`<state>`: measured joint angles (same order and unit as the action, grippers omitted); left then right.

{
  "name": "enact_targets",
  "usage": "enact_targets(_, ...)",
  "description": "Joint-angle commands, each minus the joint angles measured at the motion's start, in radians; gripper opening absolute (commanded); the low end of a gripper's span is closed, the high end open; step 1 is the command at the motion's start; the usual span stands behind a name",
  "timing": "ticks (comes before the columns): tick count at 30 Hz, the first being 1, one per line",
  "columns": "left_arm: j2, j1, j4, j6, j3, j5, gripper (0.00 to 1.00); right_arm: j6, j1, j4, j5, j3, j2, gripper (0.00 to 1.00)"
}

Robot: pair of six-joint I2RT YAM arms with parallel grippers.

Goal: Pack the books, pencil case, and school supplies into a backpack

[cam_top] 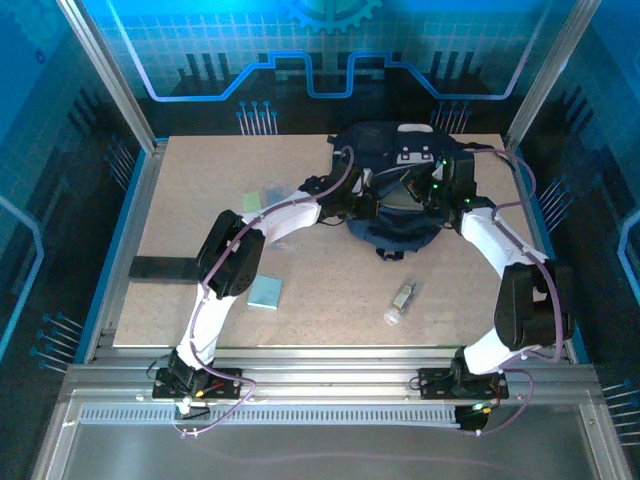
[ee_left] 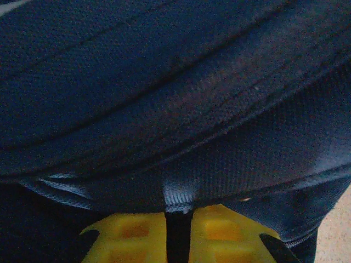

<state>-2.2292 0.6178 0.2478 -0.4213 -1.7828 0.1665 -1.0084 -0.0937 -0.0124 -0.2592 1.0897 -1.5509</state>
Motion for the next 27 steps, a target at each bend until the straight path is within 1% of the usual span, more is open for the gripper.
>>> enact_targets(1,0.088,-0.034,-0.038,0.067,-0.034,-0.012,0.00,0.036,0.012,0.008,-0.037,-0.001,0.041,0.00)
enact_targets(4,0.110,-0.038,0.062,0.152,-0.045,-0.005,0.00,0.065,0.022,-0.021,-0.027,0.003,0.047,0.00)
enact_targets(5,0.117,-0.040,0.089,0.174,-0.045,-0.004,0.01,0.069,0.023,-0.026,-0.027,0.002,0.048,0.00)
enact_targets(7,0.132,-0.042,0.135,0.217,-0.044,0.002,0.08,0.073,0.031,-0.029,-0.026,-0.002,0.049,0.00)
enact_targets(10,0.141,-0.047,0.183,0.259,-0.051,0.033,0.10,0.078,0.034,-0.032,-0.030,-0.004,0.045,0.00)
enact_targets(12,0.139,-0.054,0.207,0.280,-0.062,0.063,0.08,0.082,0.035,-0.036,-0.031,-0.002,0.043,0.00)
enact_targets(14,0.135,-0.059,0.221,0.296,-0.073,0.096,0.00,0.086,0.034,-0.042,-0.032,0.001,0.039,0.00)
enact_targets(15,0.131,-0.062,0.222,0.302,-0.077,0.121,0.00,0.089,0.034,-0.046,-0.034,0.003,0.036,0.00)
enact_targets(17,0.120,-0.069,0.220,0.295,-0.088,0.169,0.11,0.093,0.034,-0.052,-0.039,0.007,0.035,0.00)
enact_targets(19,0.106,-0.079,0.212,0.278,-0.100,0.206,0.21,0.096,0.032,-0.054,-0.040,0.007,0.034,0.00)
enact_targets(21,0.093,-0.087,0.196,0.261,-0.105,0.224,0.29,0.098,0.032,-0.055,-0.041,0.007,0.034,0.00)
enact_targets(22,0.089,-0.091,0.182,0.254,-0.104,0.233,0.32,0.099,0.031,-0.053,-0.044,0.007,0.032,0.00)
enact_targets(24,0.080,-0.096,0.157,0.239,-0.105,0.247,0.31,0.100,0.031,-0.054,-0.045,0.009,0.031,0.00)
enact_targets(25,0.075,-0.096,0.149,0.237,-0.109,0.248,0.29,0.100,0.030,-0.057,-0.046,0.011,0.029,0.00)
enact_targets(27,0.060,-0.098,0.160,0.239,-0.131,0.247,0.28,0.102,0.029,-0.060,-0.045,0.013,0.028,0.00)
